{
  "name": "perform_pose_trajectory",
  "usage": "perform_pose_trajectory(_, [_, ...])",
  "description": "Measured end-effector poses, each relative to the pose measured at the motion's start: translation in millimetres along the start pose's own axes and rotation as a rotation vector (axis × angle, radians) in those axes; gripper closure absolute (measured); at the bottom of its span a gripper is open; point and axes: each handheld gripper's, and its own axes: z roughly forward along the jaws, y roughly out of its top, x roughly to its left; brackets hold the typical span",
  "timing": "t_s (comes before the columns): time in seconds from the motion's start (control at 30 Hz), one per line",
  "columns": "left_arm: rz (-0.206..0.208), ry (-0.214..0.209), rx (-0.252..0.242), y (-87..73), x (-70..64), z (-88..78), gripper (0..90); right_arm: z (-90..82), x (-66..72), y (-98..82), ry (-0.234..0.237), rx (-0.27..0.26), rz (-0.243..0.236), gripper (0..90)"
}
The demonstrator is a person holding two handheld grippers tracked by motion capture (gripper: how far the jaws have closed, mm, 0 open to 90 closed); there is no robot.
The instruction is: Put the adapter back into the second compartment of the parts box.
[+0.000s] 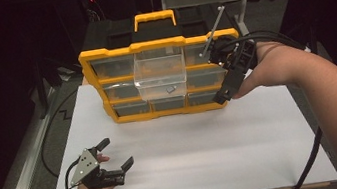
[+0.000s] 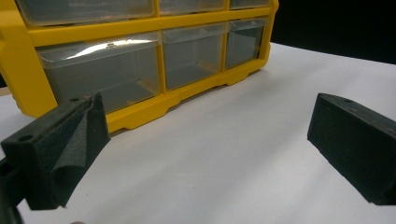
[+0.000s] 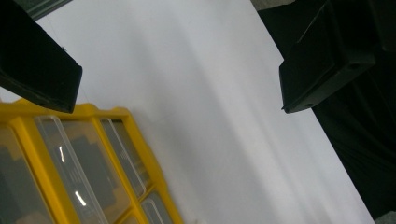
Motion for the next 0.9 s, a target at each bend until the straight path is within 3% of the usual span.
perform_pose_trajectory(0.3, [-0.002, 0.001, -0.002, 0.0, 0.3, -0.4, 0.2, 9.1, -0.9, -14.5, -0.013, 0.021, 0.028, 0.2])
perform_pose_trajectory(0.9, [-0.003, 0.001, -0.001, 0.0, 0.4, -0.8, 0.2, 50.2, 3.0, -29.4, -0.017, 0.032, 0.022, 0.2])
